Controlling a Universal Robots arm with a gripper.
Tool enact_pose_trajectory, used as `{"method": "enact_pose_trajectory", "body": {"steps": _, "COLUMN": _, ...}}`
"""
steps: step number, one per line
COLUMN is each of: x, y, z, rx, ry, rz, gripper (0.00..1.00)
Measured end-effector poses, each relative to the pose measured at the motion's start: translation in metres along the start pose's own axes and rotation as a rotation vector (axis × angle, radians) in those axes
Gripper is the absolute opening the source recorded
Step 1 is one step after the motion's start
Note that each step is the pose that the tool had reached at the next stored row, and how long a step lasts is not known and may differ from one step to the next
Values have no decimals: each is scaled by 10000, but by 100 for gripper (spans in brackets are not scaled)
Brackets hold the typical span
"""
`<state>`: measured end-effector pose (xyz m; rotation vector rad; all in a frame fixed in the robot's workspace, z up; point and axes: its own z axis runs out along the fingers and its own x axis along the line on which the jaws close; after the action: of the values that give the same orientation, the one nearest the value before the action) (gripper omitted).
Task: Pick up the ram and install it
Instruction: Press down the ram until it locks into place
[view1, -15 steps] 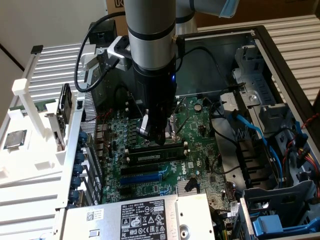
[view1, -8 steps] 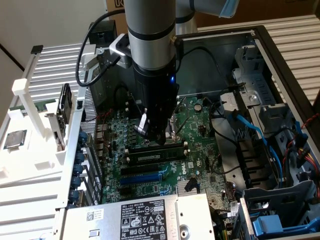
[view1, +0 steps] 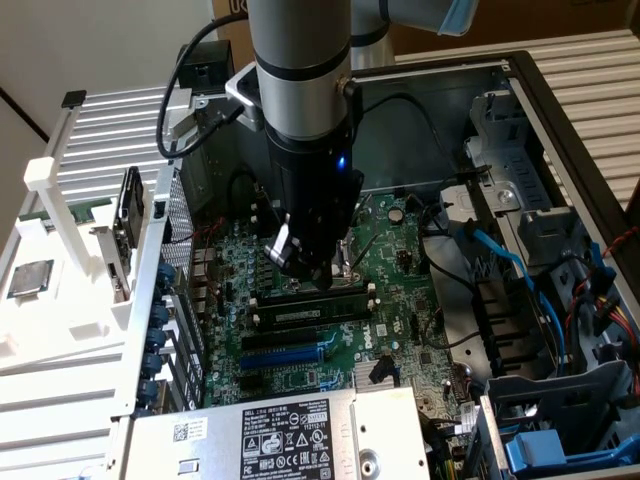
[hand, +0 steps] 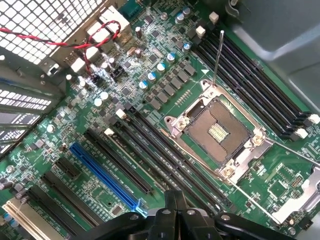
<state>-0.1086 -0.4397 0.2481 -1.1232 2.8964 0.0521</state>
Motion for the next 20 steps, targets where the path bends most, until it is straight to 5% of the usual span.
{"method": "enact_pose_trajectory", "body": {"steps": 13, "x": 0, "y": 0, "z": 0, "rx": 171, "ry": 107, "rz": 992, "gripper": 10}}
{"method": "enact_pose_trajectory", "body": {"steps": 20, "x": 0, "y": 0, "z": 0, "rx": 189, "ry": 118, "rz": 1735, "gripper": 10}}
